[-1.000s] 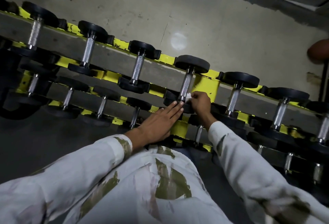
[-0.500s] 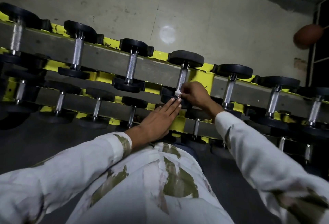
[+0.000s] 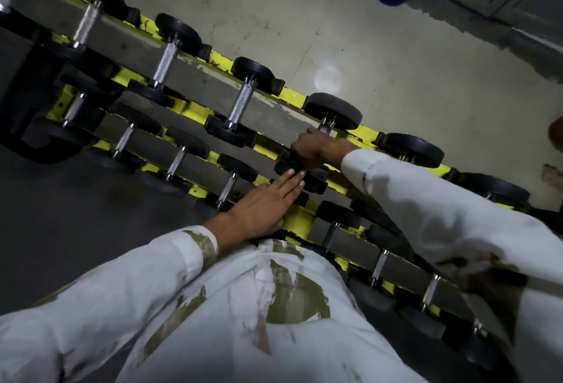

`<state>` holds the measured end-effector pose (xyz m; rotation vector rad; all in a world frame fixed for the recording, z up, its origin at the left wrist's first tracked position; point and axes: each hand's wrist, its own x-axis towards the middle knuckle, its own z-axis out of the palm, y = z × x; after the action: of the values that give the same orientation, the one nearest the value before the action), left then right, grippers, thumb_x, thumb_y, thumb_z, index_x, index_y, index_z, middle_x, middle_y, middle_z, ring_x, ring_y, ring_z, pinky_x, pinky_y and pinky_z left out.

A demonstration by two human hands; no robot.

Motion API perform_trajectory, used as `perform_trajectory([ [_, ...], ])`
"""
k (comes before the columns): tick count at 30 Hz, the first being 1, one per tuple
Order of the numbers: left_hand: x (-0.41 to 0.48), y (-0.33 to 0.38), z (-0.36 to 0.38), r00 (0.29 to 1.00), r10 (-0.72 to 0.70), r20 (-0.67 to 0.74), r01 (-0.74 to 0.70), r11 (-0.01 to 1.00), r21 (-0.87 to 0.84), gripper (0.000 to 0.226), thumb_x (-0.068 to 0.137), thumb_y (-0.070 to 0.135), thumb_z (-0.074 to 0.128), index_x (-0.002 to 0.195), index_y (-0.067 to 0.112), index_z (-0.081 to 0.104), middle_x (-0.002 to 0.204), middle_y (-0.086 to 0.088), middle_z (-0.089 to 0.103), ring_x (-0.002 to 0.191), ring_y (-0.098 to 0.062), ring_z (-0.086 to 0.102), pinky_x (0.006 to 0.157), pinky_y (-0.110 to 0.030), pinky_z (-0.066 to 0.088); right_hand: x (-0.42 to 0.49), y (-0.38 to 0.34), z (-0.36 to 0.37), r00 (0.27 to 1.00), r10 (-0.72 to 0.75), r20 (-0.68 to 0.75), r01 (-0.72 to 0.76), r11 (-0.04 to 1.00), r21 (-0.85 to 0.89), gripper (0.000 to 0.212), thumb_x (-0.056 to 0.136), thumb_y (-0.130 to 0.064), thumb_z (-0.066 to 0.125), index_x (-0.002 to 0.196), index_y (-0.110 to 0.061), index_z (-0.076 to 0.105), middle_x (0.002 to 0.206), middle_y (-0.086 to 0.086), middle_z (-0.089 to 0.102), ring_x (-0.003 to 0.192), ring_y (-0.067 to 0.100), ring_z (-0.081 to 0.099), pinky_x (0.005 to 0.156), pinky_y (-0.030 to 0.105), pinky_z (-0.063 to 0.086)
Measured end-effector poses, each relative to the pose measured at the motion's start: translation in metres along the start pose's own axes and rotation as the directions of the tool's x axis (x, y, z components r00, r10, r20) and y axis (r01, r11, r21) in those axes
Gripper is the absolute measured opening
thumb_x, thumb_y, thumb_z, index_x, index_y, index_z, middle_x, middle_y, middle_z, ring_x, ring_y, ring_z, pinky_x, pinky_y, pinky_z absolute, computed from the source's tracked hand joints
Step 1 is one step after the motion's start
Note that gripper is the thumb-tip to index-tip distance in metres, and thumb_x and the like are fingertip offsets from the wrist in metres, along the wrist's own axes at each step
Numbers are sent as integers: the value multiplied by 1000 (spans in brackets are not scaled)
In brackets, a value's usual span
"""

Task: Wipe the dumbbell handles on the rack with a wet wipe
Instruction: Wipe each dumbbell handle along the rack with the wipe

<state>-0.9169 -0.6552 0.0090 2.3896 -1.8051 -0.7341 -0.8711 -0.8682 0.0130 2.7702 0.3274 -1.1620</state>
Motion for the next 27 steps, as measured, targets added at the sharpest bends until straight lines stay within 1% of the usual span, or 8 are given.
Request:
perform_trajectory([
  [3, 0, 6, 0, 999, -31, -12, 30, 999, -11, 90, 90, 22, 59, 163, 4, 10, 173, -11, -3, 159, -28, 0, 112, -45, 45, -19, 4, 15, 945, -137, -297, 110, 988, -106, 23, 95, -27, 57, 110, -14, 69, 107, 8, 64, 105, 30, 48, 78, 36, 35],
  [6, -1, 14, -1, 997, -71, -6, 70, 997, -32, 91, 89, 22, 59, 163, 3, 9, 173, -11, -6, 159, -27, -1, 111, -44, 47, -30, 10, 36, 852, -277, -443, 244, 961, -130, 15, 91, -21, 63, 102, -13, 70, 96, 6, 65, 91, 27, 53, 61, 34, 36],
  [11, 1, 29, -10, 993, -113, 15, 113, 993, -34, 91, 93, 25, 58, 163, 3, 4, 171, -11, -15, 159, -26, -8, 111, -35, 46, -22, 35, 39, 774, 66, -629, -30, 997, 68, 15, 94, -17, 61, 105, -10, 68, 95, 9, 61, 92, 30, 56, 53, 34, 35],
  [15, 0, 29, -17, 993, -108, 44, 109, 994, -30, 90, 96, 26, 56, 163, 3, 2, 172, -11, -14, 159, -25, -9, 110, -32, 45, -32, 5, 58, 810, -109, -577, 209, 972, 110, 16, 94, -21, 61, 106, -12, 65, 98, 8, 57, 84, 30, 62, 58, 38, 50],
  [18, -1, 25, -22, 995, -83, 60, 84, 996, -13, 91, 96, 27, 56, 164, 5, 0, 171, -9, -18, 159, -24, -10, 106, -29, 46, -33, 4, 75, 767, 158, -621, 155, 895, 419, 12, 91, -24, 64, 94, -16, 56, 95, 7, 56, 75, 33, 61, 55, 34, 41],
  [21, -2, 19, -24, 996, -59, 71, 60, 998, -14, 90, 97, 28, 56, 164, 8, -1, 171, -6, -19, 159, -22, -11, 104, -28, 47, -36, -6, 100, 664, 526, -531, 147, 604, 783, 15, 91, -26, 63, 87, -17, 52, 83, 5, 62, 71, 25, 56, 57, 34, 41],
  [23, -2, 15, -24, 996, -43, 76, 45, 999, -27, 93, 96, 28, 59, 164, 8, 0, 171, -5, -19, 159, -22, -11, 104, -29, 48, -35, -21, 112, 620, 709, -336, 115, 341, 933, 9, 86, -17, 65, 91, -17, 57, 81, 4, 67, 71, 21, 60, 59, 31, 44],
  [27, -3, 9, -25, 996, -5, 88, 8, 999, -37, 95, 95, 28, 62, 164, 8, 1, 171, -6, -19, 159, -22, -11, 105, -31, 48, -4, -12, 110, 639, 757, 135, 81, -241, 967, 22, 80, -1, 60, 88, -17, 72, 84, 3, 73, 78, 25, 69, 72, 36, 60],
])
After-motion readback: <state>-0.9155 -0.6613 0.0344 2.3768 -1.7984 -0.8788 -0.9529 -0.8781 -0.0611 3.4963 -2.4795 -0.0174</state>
